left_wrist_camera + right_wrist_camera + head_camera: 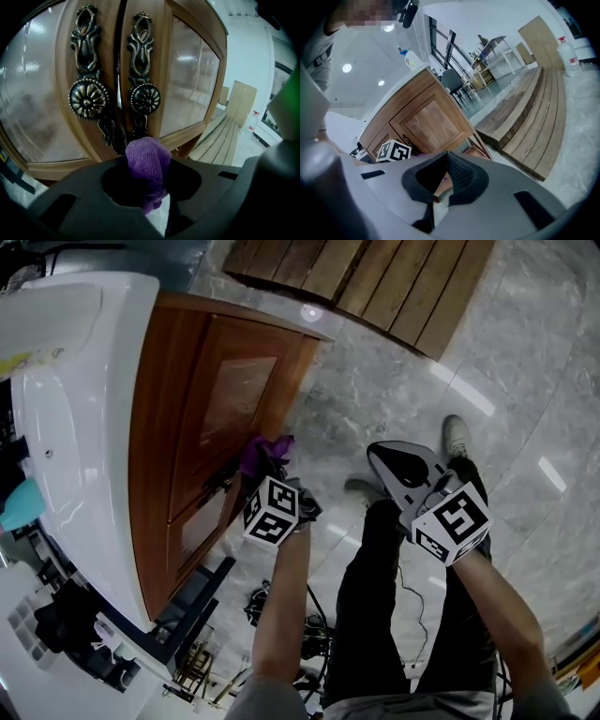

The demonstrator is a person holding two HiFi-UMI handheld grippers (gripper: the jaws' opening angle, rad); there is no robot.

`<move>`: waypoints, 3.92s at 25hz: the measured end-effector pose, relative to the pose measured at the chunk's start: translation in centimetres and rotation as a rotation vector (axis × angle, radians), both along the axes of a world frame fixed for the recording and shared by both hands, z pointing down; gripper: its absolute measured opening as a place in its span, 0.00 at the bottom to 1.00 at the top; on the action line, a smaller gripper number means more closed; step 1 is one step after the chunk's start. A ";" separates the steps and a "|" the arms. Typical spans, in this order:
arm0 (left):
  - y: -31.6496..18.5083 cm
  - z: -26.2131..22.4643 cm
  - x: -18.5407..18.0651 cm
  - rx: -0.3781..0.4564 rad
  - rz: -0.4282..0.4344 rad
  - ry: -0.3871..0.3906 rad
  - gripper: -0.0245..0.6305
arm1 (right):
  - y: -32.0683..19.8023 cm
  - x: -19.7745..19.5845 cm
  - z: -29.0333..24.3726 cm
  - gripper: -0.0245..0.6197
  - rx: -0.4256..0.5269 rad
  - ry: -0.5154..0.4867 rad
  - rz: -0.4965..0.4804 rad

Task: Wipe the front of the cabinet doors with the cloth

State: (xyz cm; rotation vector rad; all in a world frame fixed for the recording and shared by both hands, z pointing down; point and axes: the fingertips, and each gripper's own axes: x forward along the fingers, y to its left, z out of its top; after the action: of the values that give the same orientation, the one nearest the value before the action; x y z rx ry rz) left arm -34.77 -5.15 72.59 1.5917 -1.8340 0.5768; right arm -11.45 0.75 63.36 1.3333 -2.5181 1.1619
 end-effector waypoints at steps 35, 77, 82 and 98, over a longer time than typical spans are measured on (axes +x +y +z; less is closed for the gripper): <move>-3.3 -0.3 3.9 -0.006 0.040 0.023 0.18 | -2.7 2.5 0.3 0.05 -0.013 -0.005 0.050; -8.7 -0.3 11.6 0.004 0.090 0.061 0.18 | -5.8 8.3 0.9 0.05 -0.033 0.007 0.105; -9.3 -0.4 12.4 0.006 0.088 0.066 0.18 | -6.2 9.0 0.9 0.05 -0.035 0.006 0.110; -11.0 -0.5 14.8 0.018 0.097 0.083 0.18 | -6.8 11.2 1.2 0.05 -0.036 0.004 0.128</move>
State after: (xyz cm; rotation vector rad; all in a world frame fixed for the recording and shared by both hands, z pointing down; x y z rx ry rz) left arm -19.99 -16.13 72.12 1.6982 -1.7136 0.5309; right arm -0.25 -6.00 64.54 1.5056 -2.4281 1.2193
